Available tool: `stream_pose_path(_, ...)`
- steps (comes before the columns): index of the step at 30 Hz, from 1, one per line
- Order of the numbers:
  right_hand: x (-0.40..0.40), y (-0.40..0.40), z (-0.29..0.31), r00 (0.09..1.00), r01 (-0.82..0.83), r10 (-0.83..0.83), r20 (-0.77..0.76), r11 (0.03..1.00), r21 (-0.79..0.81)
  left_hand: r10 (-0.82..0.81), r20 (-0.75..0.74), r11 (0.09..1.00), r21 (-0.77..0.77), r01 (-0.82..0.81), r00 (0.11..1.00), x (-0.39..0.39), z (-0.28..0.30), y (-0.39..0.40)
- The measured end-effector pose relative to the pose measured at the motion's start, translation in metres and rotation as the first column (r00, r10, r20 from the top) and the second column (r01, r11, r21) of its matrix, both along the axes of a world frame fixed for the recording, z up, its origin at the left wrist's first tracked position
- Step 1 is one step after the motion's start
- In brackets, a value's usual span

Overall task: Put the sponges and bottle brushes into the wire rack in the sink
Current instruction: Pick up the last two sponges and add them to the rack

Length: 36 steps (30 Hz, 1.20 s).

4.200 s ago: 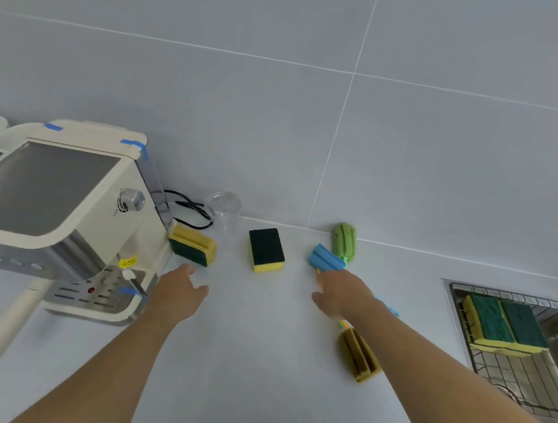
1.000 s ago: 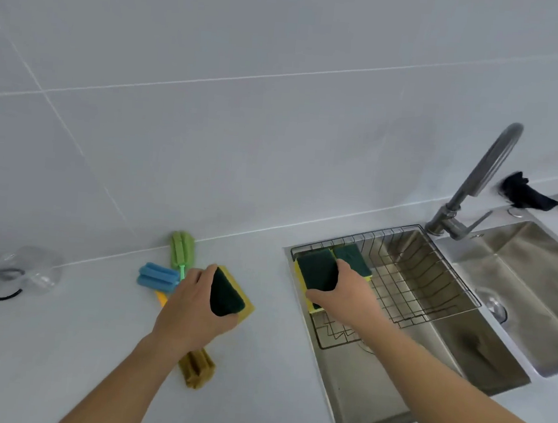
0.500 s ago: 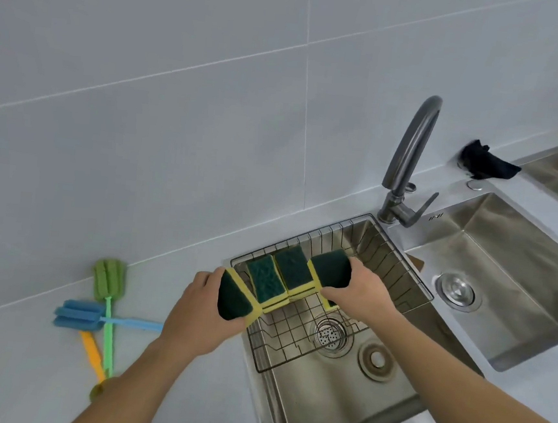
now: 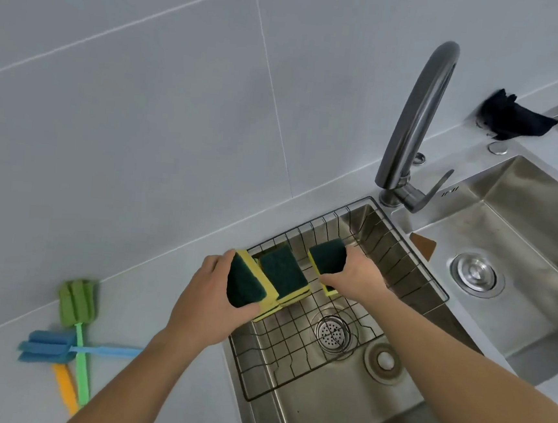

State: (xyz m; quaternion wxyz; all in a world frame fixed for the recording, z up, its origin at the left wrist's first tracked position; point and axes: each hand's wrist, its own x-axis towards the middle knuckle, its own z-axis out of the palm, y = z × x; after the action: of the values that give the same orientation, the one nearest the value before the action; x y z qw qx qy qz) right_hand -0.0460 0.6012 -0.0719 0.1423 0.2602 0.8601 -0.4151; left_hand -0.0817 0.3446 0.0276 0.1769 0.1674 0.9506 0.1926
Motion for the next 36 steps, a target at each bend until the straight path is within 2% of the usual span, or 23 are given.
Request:
stream_pose_path(15,-0.029,-0.01,-0.03,0.996,-0.092,0.092,-0.011,0.996,-0.002,0.003,-0.007,1.0,0.012,-0.003,1.0,-0.043,-0.023,0.029)
stream_pose_path(24,-0.03,-0.002,-0.032,0.998,-0.051,0.048,-0.034,0.995,-0.091,-0.051,-0.091,0.998,0.033,0.055,0.995,-0.059,-0.013,0.057)
stream_pose_path(30,-0.022,0.018,-0.029,0.999,0.045,-0.041,0.022,0.972,-0.231,-0.12,-0.054,0.991,0.056,0.123,0.991,-0.061,-0.014,0.105)
stream_pose_path(36,-0.004,0.045,-0.025,0.99,0.143,-0.141,0.027,0.967,-0.21,-0.211,-0.011,0.977,-0.014,0.211,0.977,-0.057,-0.038,0.137)
